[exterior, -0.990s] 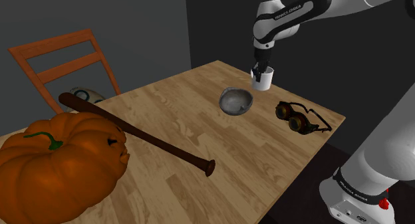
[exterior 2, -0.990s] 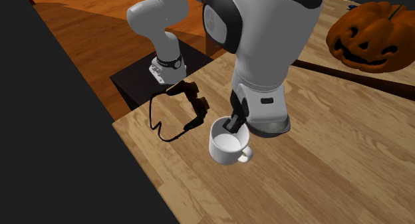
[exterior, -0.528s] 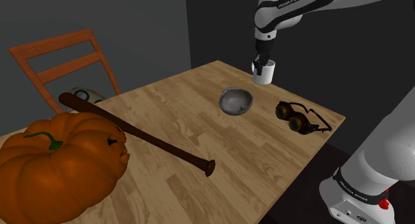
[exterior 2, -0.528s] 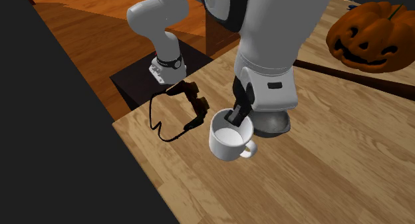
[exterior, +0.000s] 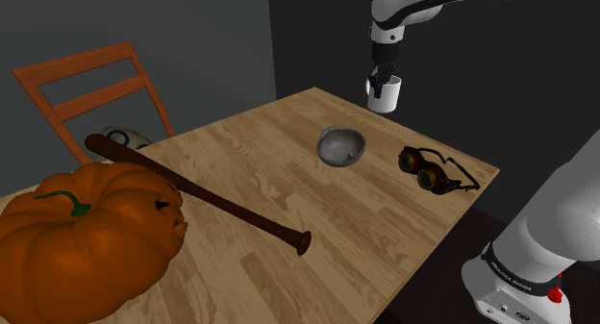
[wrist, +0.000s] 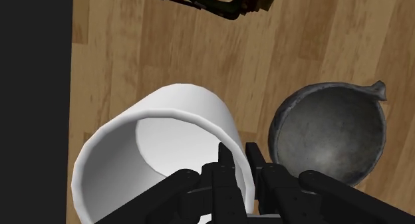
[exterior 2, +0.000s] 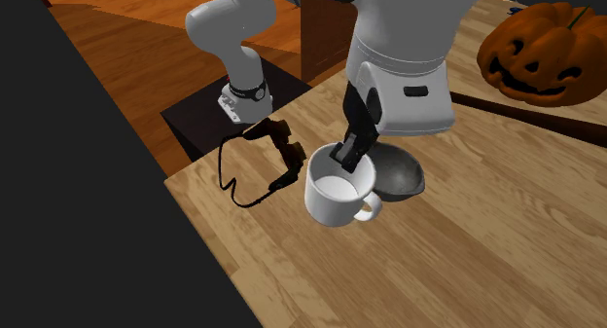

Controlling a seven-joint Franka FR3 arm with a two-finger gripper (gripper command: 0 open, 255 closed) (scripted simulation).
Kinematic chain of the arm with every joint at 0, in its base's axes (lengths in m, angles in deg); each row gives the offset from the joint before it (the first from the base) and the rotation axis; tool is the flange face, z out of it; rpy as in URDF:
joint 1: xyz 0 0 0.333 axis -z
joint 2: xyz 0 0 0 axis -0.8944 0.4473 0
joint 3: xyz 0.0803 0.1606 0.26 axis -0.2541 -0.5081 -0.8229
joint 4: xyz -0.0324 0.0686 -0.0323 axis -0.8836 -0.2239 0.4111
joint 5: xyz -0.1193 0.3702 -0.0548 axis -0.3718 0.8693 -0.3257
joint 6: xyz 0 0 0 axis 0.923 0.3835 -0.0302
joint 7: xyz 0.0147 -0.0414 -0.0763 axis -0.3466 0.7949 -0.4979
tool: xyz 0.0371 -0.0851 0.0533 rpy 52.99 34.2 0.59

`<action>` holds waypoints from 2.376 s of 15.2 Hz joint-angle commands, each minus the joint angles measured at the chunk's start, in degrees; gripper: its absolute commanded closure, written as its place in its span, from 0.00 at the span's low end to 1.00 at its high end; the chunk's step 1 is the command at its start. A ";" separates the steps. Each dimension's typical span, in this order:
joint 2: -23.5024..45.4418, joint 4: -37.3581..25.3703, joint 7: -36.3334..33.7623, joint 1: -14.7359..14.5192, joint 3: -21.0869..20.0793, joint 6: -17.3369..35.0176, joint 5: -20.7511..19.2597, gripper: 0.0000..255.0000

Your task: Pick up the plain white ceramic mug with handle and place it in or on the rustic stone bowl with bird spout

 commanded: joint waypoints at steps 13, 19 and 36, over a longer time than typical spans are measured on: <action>-0.03 -4.58 -14.63 -7.16 -7.93 -5.06 1.09 1.00; 1.61 -5.88 -19.45 -9.54 -10.45 -4.82 1.41 1.00; 3.91 3.62 -19.70 -9.53 -10.45 6.98 1.28 1.00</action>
